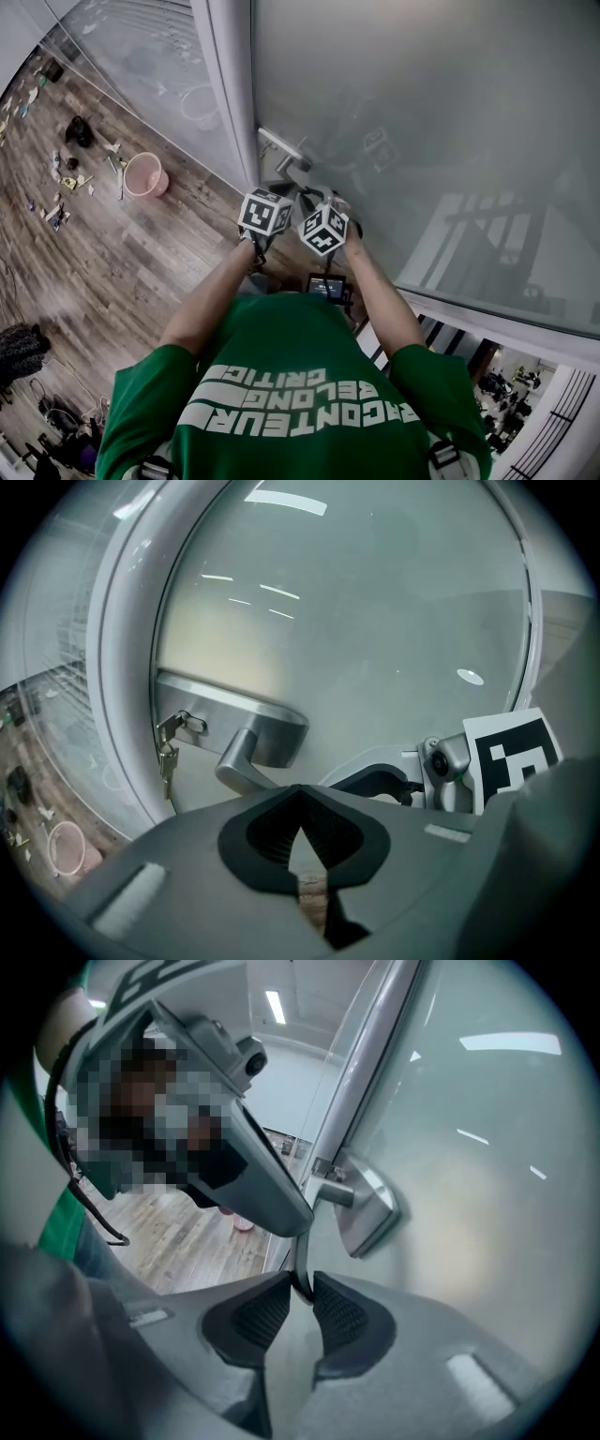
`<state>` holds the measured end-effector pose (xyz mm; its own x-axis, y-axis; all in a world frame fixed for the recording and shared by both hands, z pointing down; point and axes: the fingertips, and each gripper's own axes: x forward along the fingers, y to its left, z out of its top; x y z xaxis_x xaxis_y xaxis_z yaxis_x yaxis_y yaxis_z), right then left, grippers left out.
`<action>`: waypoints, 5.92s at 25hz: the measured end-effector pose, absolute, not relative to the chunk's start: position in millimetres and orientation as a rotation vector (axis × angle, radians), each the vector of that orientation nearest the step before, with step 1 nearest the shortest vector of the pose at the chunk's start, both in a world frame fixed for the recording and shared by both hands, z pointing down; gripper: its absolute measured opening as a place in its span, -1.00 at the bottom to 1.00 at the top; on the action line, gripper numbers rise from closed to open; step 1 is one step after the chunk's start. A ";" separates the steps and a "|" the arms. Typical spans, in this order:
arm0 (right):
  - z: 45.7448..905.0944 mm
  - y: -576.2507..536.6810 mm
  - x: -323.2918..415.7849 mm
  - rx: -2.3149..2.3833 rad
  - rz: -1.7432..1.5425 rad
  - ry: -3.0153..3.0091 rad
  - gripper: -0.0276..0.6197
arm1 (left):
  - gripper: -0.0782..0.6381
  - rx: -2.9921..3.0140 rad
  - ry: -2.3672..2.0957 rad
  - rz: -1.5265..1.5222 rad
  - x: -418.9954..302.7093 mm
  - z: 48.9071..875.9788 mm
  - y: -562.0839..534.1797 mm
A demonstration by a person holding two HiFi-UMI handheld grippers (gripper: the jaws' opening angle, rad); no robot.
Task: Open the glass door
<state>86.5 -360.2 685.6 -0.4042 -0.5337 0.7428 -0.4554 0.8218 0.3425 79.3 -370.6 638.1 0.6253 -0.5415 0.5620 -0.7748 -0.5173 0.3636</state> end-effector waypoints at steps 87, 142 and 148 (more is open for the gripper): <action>658.4 -546.0 214.2 1.155 0.148 -2.135 -0.69 | -0.73 2.392 -1.033 0.606 209.7 630.2 -560.1; 634.5 -690.6 492.7 1.632 0.419 -1.836 -0.68 | -0.73 2.601 -0.488 0.513 419.5 599.8 -716.1; 635.3 -698.8 527.6 1.690 0.458 -1.816 -0.68 | -0.73 2.601 -0.482 0.492 417.3 597.9 -721.8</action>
